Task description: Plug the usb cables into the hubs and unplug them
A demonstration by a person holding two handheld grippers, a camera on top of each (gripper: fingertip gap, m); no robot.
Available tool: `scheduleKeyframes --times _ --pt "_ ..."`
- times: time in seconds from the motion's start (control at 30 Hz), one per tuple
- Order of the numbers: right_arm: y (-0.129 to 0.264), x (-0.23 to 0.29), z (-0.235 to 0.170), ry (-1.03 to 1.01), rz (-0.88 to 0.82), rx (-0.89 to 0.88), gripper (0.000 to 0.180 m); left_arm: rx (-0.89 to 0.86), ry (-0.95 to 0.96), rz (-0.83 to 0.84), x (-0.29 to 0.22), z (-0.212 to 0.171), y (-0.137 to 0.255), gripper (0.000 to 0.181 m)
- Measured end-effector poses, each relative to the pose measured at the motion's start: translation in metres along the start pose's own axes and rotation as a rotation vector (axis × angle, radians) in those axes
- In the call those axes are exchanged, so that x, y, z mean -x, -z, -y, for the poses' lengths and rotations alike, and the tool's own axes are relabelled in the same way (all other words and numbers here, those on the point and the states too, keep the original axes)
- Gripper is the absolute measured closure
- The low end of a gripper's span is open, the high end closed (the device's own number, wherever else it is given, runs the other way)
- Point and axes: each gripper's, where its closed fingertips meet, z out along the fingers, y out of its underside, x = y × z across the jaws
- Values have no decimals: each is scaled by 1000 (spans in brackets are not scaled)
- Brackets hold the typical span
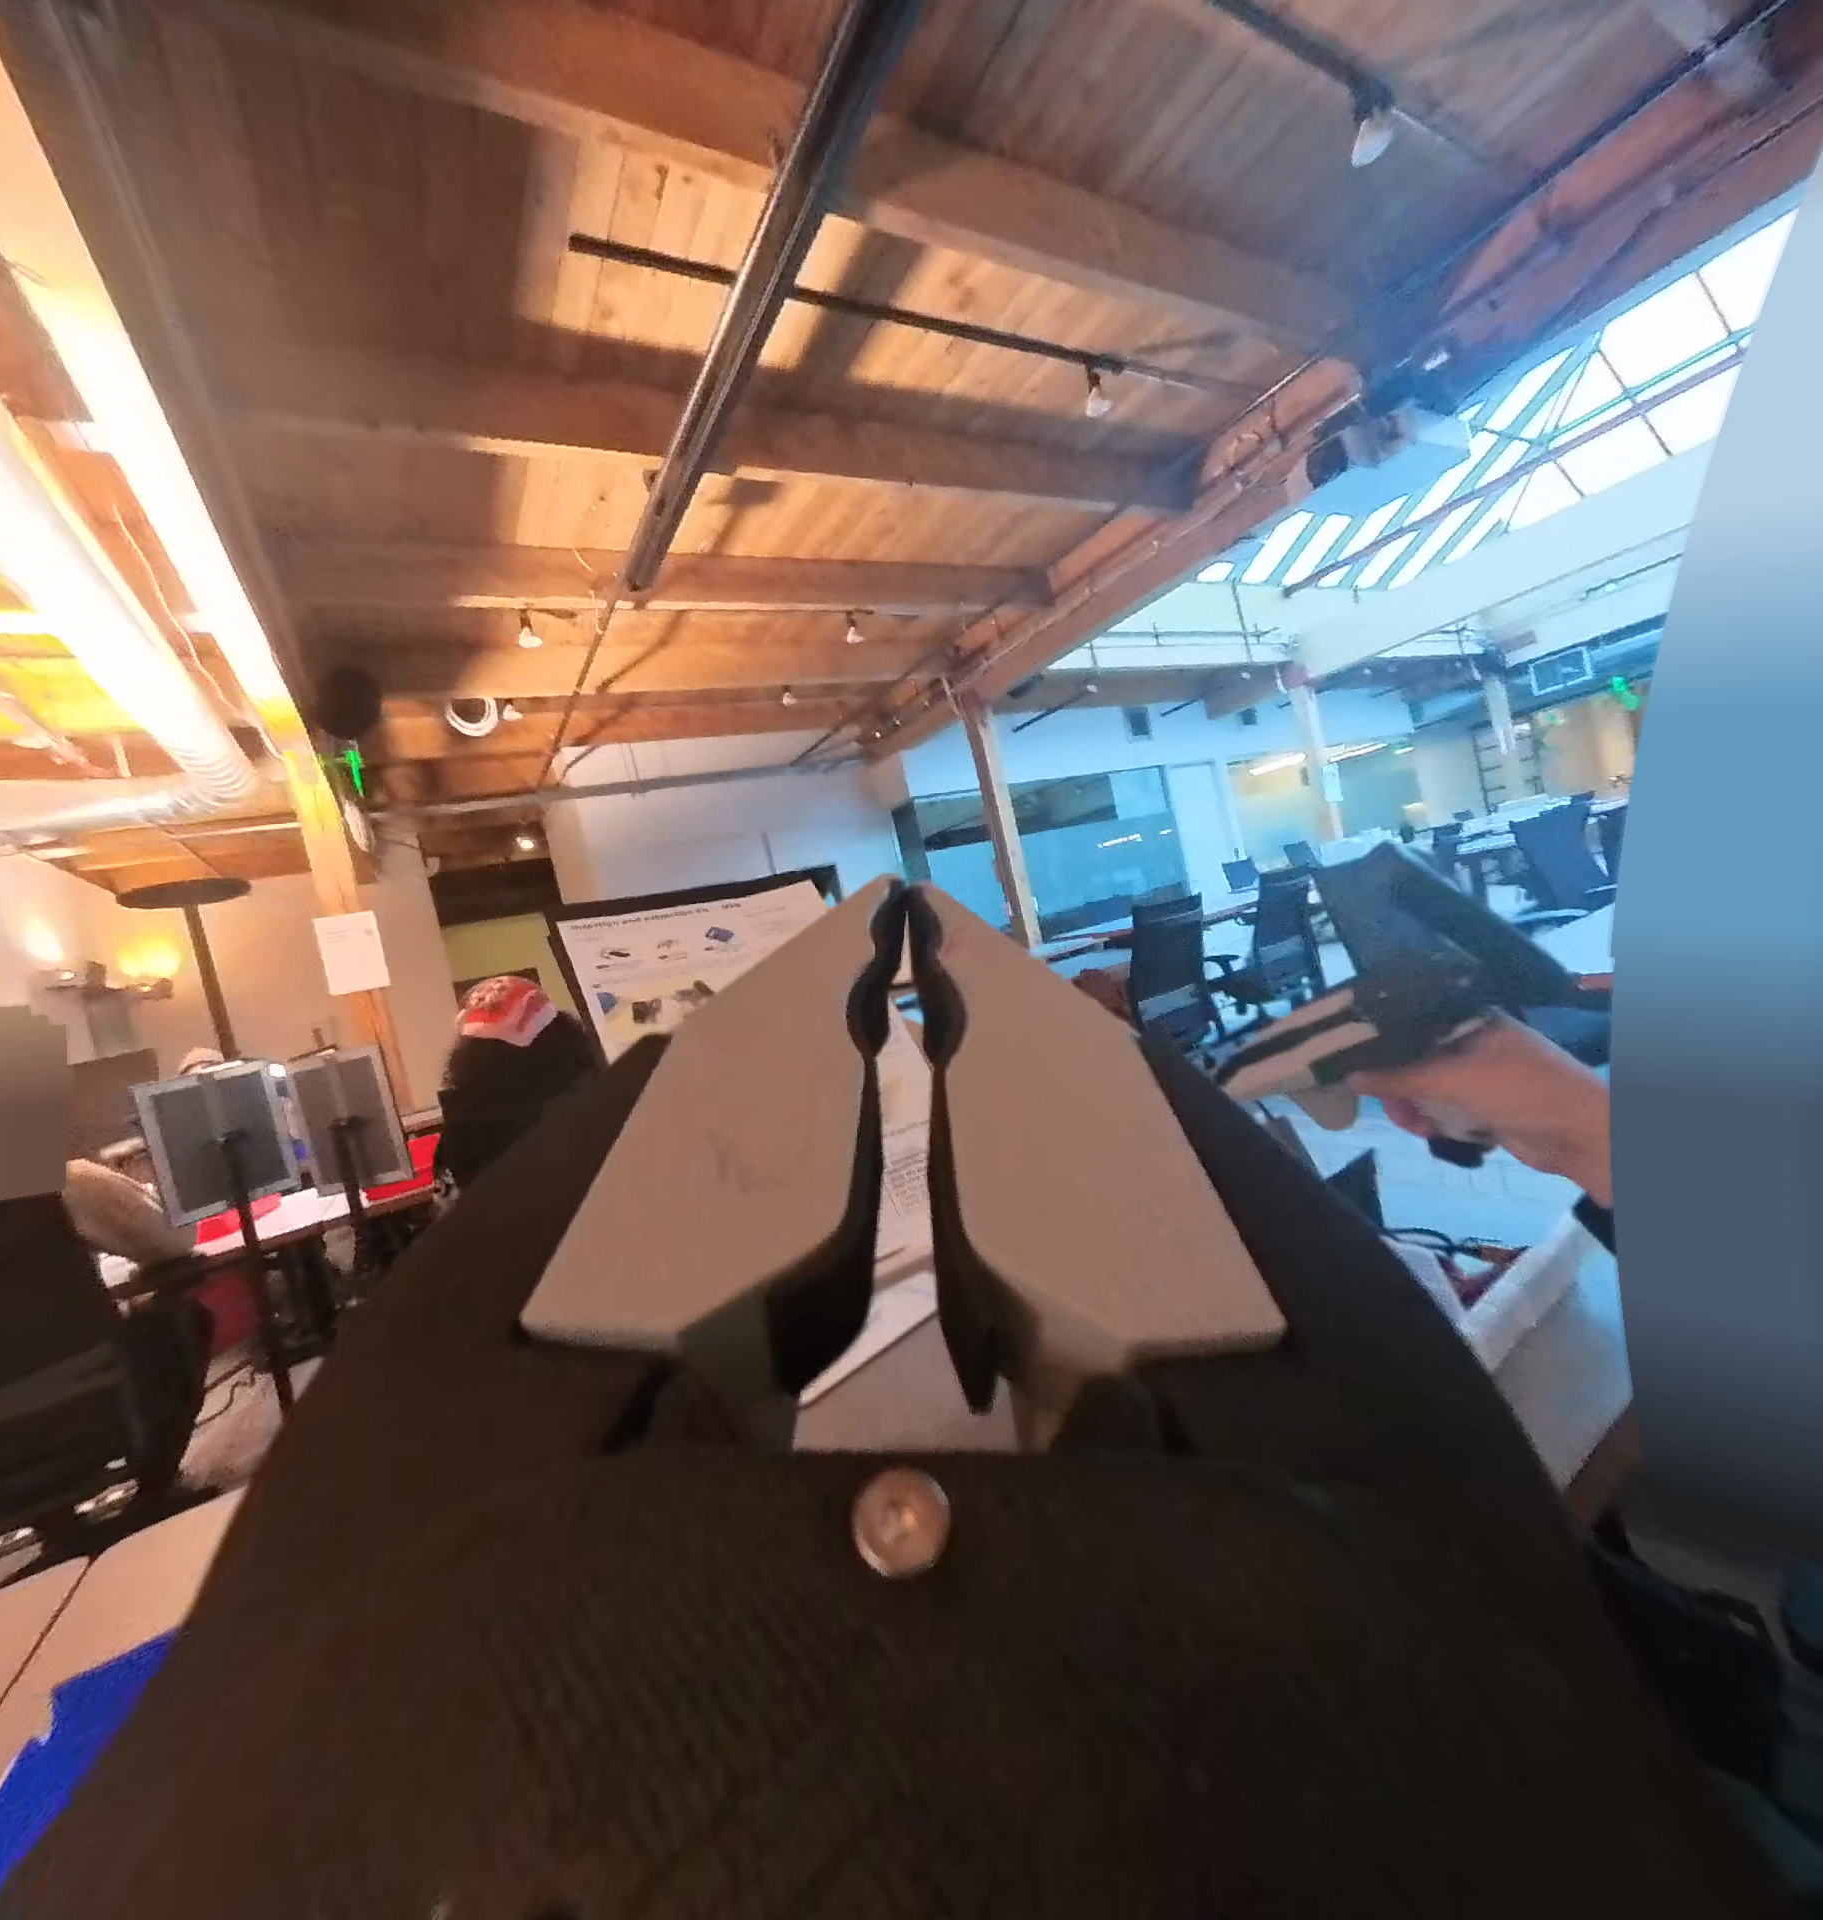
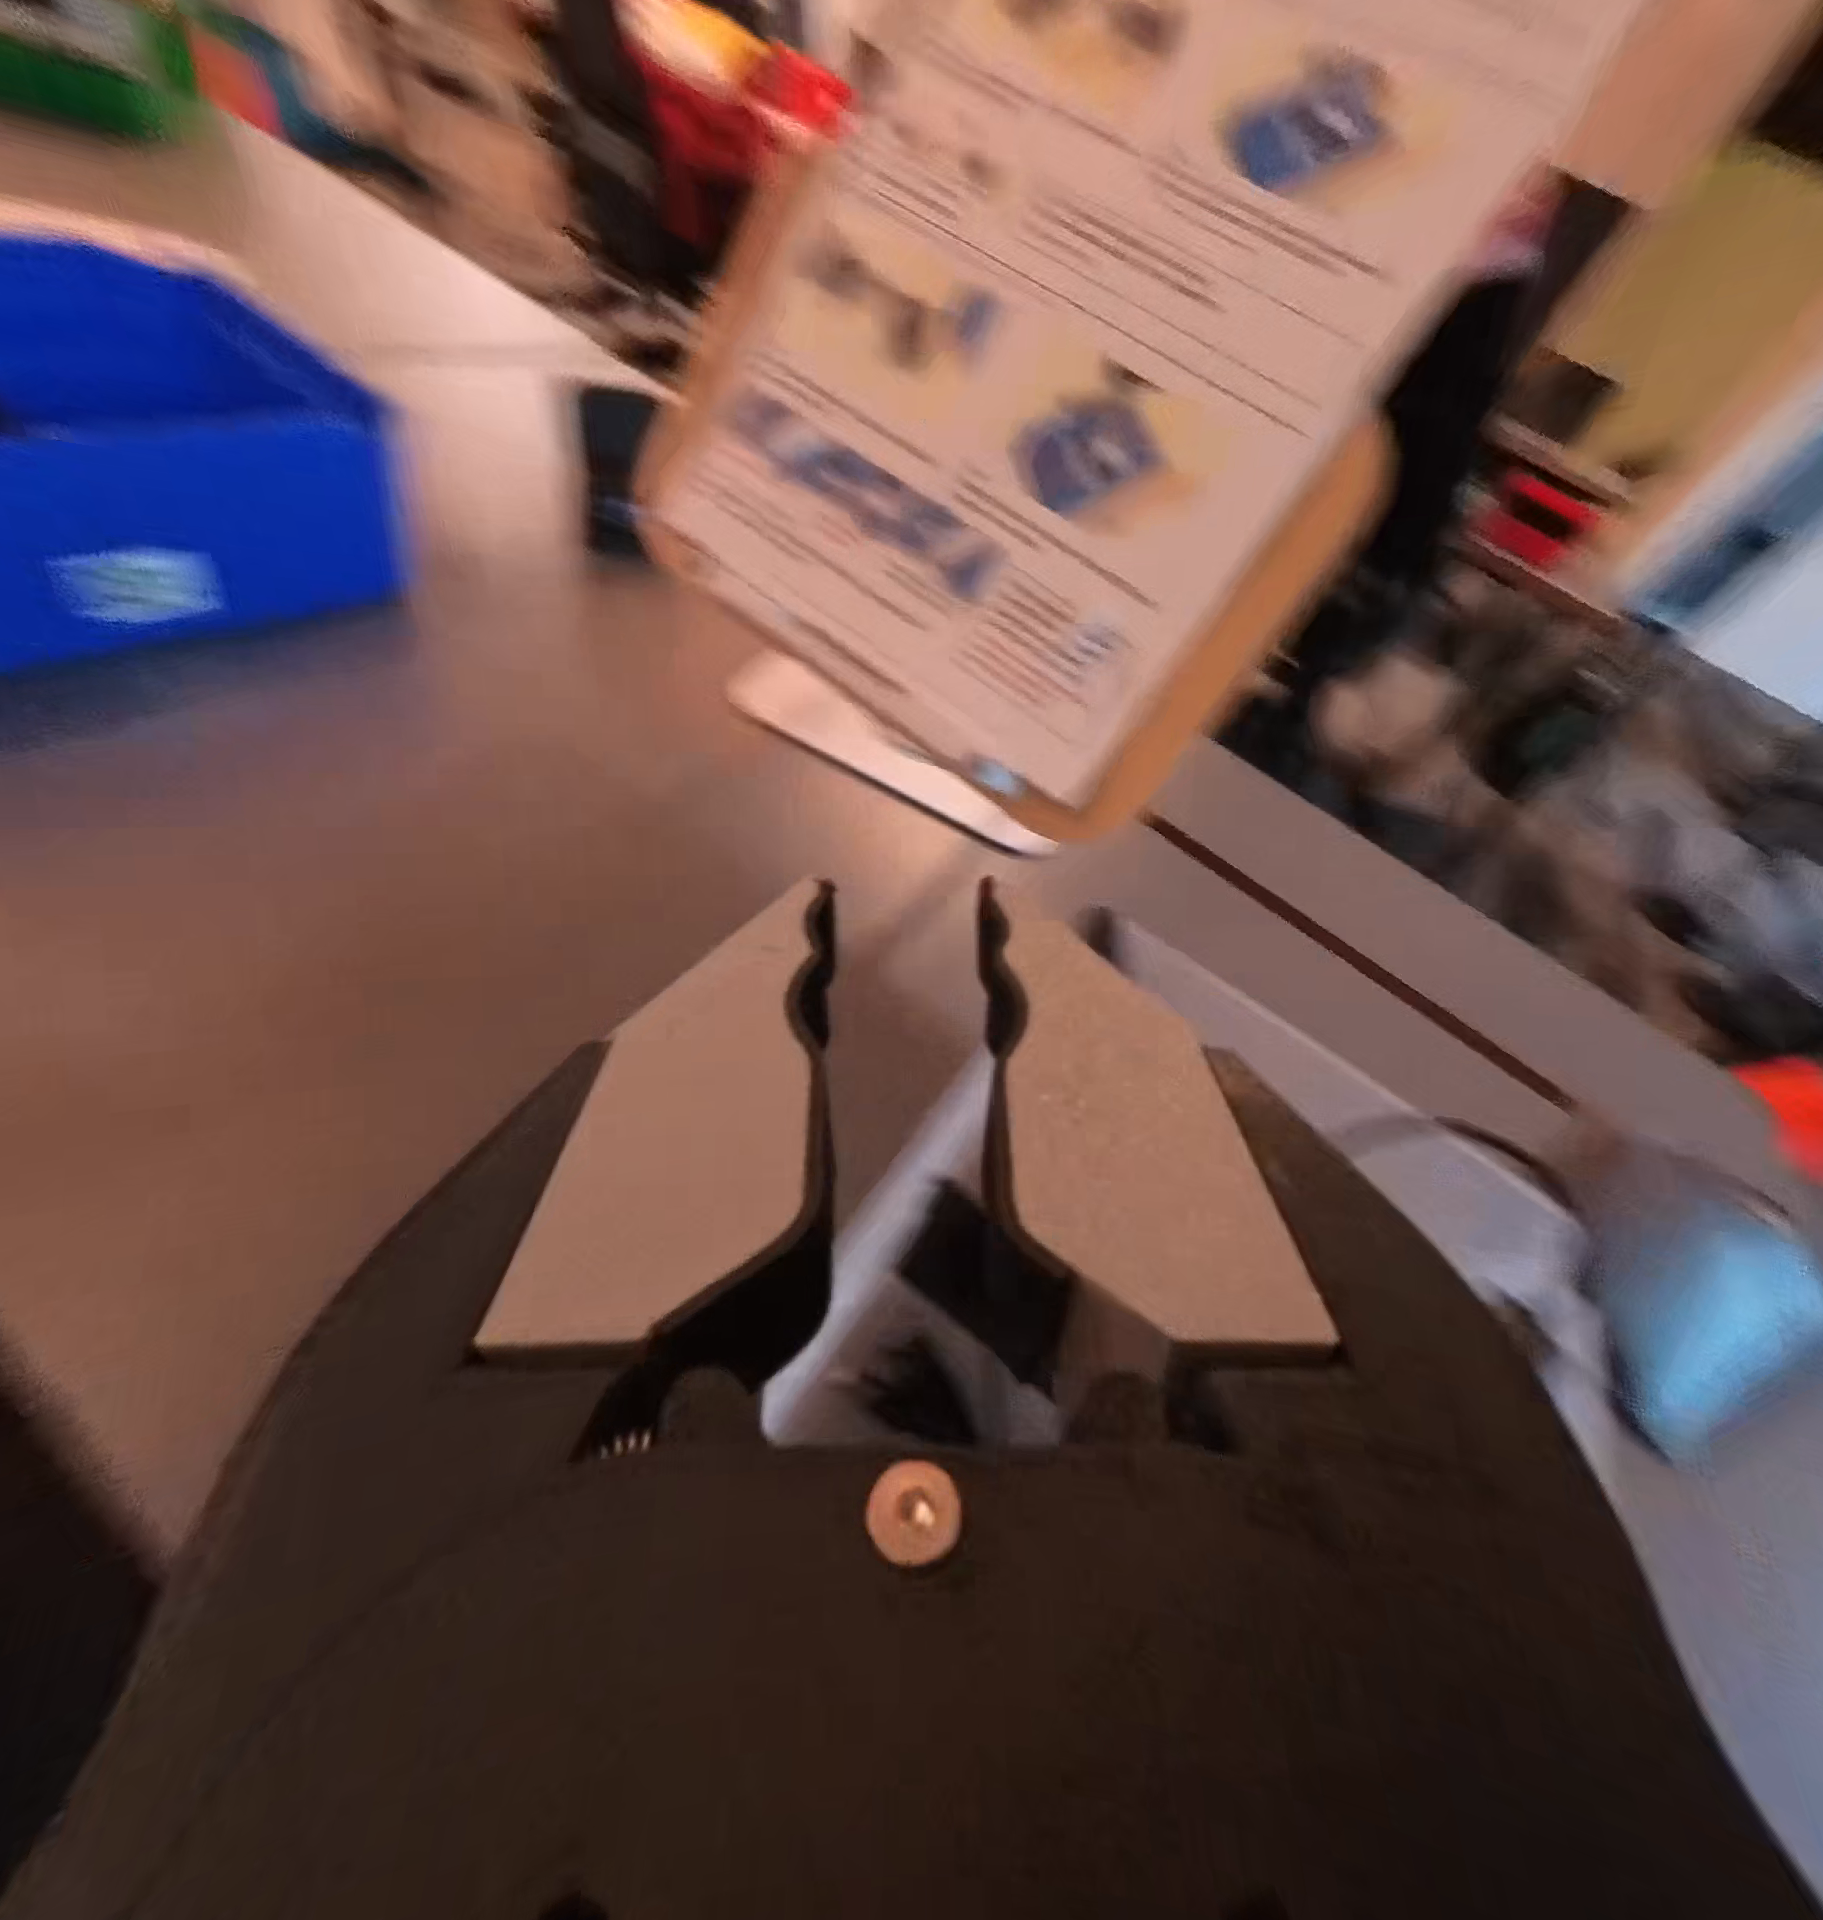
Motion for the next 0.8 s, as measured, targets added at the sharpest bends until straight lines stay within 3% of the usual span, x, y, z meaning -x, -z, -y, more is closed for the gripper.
scheduleKeyframes --times 0.1,0.3,0.4,0.6,0.8 --pt "20 69 18 -2 317 -11 148 9 27 -26 -5 0 1 181" --pt "25 115 33 99 372 -31 130 -13 30 -25 -17 13 11 181" --pt "17 134 43 120 413 -61 132 48 9 -18 -24 9 14 181" --pt "7 169 57 127 576 -116 131 208 -23 27 -22 -24 13 152" --pt "-5 164 59 32 616 -125 128 391 8 19 -15 -72 5 127"
